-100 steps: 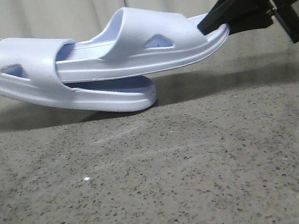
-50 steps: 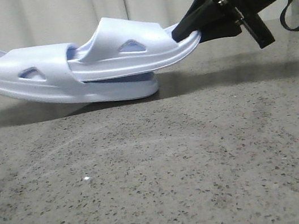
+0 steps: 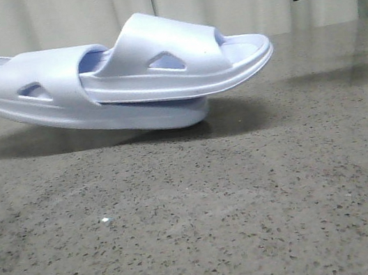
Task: Insert blue slippers together front up
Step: 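Lower the right-held slipper onto the left-held slipper, nesting them, then open both grippers and withdraw them upward from the stacked slippers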
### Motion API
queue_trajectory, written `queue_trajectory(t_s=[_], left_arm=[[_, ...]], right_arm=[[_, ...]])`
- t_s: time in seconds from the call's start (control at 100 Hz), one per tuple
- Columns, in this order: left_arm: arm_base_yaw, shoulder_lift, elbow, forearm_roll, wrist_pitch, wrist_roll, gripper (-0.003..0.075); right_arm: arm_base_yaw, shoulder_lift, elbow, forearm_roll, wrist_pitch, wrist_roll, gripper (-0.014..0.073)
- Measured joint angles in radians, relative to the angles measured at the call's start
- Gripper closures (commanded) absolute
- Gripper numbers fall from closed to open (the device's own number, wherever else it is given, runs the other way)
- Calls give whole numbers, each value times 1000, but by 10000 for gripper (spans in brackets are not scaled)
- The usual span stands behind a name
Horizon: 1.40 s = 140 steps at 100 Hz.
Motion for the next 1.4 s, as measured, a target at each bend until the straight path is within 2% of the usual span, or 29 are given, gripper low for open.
queue_trajectory(t_s=[0.13,0.2,0.27,0.46,0.59,0.87,0.97,1.08,1.12,1.29,1.4], left_arm=[[-25,0,0,-4,-68,37,699],[-38,0,0,-6,-99,66,669],[-42,0,0,-8,-110,103,616],[-42,0,-11,24,-119,165,409],[-28,-3,-60,88,-96,170,353],[24,-102,-222,276,-68,153,361],[29,-158,-265,312,-58,142,427],[29,-228,-285,331,-50,140,617],[29,-255,-287,337,-48,140,706],[27,-350,-280,347,-89,115,705],[-12,-413,-227,347,-218,97,705]], right_arm=[[-23,-13,0,2,0,0,358],[-25,-13,0,2,5,0,357],[-25,-13,0,2,7,0,358],[-25,-13,0,2,8,0,357],[-27,-14,0,2,8,0,358],[-27,-14,0,-3,8,0,378],[-27,-16,0,-5,8,0,496],[-27,-30,0,-23,8,-9,702],[-27,-42,0,-27,8,-14,686],[-18,-135,8,-40,6,-62,672],[22,-249,53,-40,-79,-125,672]])
